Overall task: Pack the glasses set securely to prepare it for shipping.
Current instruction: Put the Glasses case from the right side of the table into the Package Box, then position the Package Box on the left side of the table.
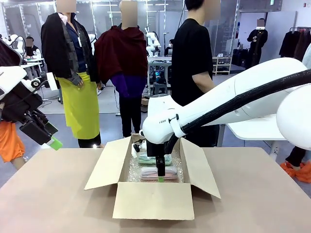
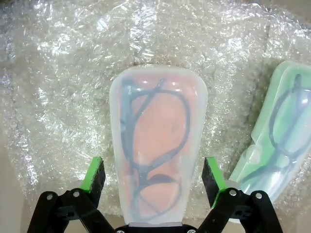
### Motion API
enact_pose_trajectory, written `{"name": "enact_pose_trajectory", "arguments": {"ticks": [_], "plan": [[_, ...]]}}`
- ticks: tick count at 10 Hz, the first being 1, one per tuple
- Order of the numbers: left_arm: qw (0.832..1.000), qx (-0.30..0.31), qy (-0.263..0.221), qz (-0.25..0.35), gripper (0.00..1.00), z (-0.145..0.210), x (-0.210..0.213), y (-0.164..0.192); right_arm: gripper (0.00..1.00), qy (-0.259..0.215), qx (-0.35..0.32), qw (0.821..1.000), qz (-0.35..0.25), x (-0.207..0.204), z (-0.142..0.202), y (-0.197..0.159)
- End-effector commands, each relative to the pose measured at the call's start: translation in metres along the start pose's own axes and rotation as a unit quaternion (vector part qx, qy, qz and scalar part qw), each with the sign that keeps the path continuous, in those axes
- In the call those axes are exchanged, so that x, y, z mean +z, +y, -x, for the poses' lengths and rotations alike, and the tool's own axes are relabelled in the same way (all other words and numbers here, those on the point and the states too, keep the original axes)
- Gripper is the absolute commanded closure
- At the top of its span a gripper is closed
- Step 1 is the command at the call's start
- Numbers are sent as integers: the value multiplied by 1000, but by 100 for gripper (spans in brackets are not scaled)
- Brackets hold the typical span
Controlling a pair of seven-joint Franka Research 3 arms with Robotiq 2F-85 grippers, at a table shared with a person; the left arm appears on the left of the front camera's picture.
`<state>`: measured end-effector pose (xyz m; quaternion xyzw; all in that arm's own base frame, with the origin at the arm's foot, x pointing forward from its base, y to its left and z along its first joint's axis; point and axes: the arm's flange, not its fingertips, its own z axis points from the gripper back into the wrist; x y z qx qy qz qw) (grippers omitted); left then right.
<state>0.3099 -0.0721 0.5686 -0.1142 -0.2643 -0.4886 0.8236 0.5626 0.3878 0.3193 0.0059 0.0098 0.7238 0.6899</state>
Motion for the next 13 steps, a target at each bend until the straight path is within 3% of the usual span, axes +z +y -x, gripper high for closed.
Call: {"name": "enact_pose_trajectory", "arguments": {"ticks": [1,13], "plan": [[1000,-9,-3,8,0,3,1,1,0,-3,-8,1000,-4,-2,0,0],[1000,-9,-3,8,0,3,1,1,0,-3,-8,1000,-4,-2,0,0]]}}
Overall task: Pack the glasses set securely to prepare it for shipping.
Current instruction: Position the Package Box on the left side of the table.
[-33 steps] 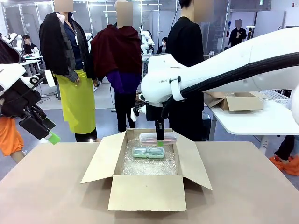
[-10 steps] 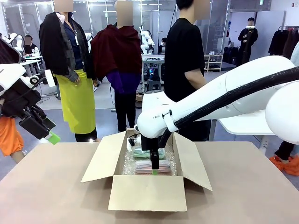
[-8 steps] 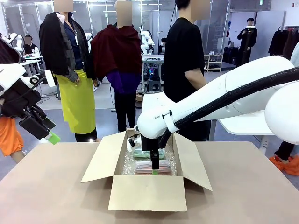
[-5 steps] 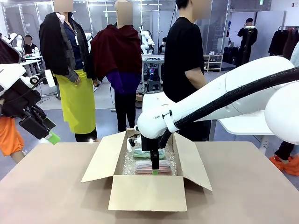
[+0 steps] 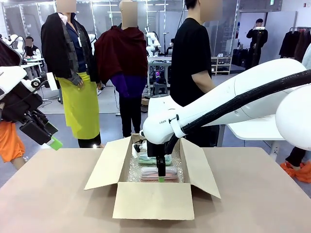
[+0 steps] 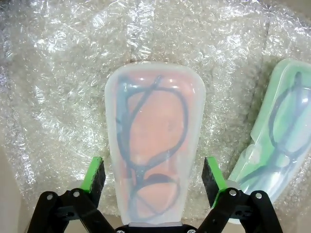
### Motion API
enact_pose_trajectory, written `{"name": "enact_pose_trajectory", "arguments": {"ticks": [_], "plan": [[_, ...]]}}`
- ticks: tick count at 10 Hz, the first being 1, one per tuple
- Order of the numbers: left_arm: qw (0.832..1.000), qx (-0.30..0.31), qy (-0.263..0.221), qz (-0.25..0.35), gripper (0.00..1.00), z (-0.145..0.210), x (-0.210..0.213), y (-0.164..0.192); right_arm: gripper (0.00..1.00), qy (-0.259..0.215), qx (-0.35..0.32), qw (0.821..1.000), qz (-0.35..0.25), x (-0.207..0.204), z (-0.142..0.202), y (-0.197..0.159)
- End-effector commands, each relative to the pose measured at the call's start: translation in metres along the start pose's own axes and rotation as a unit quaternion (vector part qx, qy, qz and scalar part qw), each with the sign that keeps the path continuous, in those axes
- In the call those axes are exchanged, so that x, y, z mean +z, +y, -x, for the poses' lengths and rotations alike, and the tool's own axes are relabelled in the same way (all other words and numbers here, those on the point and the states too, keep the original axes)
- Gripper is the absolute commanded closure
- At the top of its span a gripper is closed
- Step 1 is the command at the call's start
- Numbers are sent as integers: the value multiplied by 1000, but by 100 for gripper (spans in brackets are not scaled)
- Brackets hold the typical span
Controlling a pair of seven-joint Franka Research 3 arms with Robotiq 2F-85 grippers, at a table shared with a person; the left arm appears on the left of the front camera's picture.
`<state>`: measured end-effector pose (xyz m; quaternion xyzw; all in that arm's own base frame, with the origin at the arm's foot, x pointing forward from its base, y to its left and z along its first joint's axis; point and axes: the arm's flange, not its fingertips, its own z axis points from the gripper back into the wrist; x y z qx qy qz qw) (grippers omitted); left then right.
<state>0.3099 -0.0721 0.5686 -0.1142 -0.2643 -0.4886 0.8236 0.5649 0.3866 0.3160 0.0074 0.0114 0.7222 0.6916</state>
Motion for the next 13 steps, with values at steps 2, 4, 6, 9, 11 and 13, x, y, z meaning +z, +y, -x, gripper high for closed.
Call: {"name": "enact_pose_trajectory", "arguments": {"ticks": [2,4,6,9,11,13], "plan": [[1000,-9,-3,8,0,3,1,1,0,0,0,1000,0,0,0,0],[1000,-9,-3,8,0,3,1,1,0,-11,-23,1000,2,67,16,23],[1000,-9,-3,8,0,3,1,1,0,-40,-59,997,32,106,36,43],[1000,-9,-3,8,0,3,1,1,0,-104,-129,984,64,154,96,80],[1000,-9,-3,8,0,3,1,1,0,-168,-207,962,65,166,153,103],[1000,-9,-3,8,0,3,1,1,0,-217,-305,924,80,158,211,115]]}}
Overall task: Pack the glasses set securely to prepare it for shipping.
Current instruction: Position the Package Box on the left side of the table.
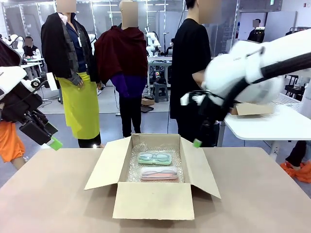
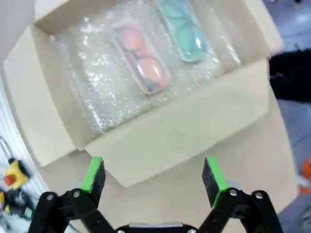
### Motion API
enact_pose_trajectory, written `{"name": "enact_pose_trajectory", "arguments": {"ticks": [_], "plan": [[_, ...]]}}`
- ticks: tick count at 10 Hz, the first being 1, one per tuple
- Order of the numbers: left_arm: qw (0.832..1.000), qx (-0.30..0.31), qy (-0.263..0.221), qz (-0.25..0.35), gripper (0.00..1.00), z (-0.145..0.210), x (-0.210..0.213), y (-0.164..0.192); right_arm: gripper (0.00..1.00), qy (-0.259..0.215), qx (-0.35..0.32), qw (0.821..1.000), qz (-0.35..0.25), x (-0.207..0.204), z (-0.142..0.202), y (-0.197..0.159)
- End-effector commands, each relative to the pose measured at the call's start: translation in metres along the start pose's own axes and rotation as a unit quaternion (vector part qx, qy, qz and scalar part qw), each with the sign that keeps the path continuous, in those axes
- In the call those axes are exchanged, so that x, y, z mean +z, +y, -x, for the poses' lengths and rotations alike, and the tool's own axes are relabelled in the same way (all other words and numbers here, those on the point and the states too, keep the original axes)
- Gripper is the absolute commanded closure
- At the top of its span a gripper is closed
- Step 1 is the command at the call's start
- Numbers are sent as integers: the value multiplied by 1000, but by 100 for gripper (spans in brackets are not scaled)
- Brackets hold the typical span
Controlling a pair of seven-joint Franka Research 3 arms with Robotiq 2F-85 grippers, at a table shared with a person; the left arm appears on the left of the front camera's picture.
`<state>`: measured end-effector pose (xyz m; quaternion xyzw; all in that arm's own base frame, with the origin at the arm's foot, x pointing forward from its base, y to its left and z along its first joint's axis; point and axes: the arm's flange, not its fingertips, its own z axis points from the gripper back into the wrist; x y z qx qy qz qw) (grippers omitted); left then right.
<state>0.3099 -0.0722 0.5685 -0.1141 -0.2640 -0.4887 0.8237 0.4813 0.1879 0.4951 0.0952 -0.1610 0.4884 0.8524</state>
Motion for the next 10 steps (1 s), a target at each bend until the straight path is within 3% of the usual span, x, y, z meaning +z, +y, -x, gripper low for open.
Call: {"name": "enact_pose_trajectory", "arguments": {"ticks": [1,3,5,10], "plan": [[1000,-9,-3,8,0,2,2,1,0,-63,-74,995,14,-1,58,-1],[1000,-9,-3,8,0,2,2,1,0,-98,-154,983,30,19,119,-14],[1000,-9,-3,8,0,2,2,1,0,-104,-213,971,42,33,161,-25],[1000,-9,-3,8,0,2,2,1,0,-122,-270,953,59,56,199,-36]]}}
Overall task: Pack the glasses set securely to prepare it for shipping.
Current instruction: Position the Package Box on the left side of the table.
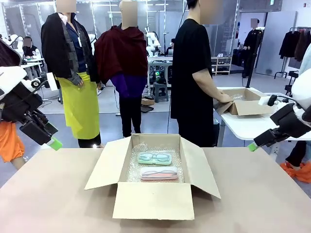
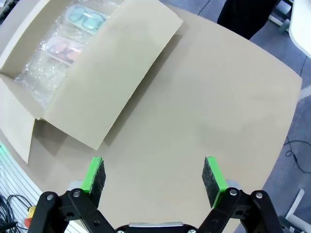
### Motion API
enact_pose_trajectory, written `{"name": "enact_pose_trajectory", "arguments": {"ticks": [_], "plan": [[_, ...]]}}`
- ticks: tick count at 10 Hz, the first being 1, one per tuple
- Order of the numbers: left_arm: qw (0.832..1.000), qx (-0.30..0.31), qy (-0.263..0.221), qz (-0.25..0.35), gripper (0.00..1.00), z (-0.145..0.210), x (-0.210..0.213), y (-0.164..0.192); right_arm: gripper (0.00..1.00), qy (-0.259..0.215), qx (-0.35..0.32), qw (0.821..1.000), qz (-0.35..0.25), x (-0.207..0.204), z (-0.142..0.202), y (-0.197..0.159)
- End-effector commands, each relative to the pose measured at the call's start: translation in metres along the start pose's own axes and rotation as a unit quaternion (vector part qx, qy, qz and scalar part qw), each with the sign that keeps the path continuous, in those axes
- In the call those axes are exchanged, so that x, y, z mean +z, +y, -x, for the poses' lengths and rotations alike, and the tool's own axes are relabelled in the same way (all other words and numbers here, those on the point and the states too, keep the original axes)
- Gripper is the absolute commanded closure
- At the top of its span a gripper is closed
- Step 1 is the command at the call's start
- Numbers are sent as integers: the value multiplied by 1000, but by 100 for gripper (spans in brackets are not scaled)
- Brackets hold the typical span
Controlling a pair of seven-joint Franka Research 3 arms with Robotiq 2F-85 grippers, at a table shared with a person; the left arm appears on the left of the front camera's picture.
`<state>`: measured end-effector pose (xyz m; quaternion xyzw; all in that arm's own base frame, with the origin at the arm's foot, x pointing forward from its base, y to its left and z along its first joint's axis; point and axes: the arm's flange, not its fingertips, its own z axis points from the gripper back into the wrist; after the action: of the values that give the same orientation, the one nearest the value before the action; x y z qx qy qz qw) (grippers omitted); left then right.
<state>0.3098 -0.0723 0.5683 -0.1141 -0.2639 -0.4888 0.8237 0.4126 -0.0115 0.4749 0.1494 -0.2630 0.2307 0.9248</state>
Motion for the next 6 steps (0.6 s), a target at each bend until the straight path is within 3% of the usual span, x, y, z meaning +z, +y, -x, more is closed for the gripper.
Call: {"name": "enact_pose_trajectory", "arguments": {"ticks": [1,6], "plan": [[1000,-9,-3,8,0,2,2,1,0,5,-19,1000,12,-1,0,3],[1000,-9,-3,8,0,2,2,1,0,0,-4,1000,1,1,1,-1]]}}
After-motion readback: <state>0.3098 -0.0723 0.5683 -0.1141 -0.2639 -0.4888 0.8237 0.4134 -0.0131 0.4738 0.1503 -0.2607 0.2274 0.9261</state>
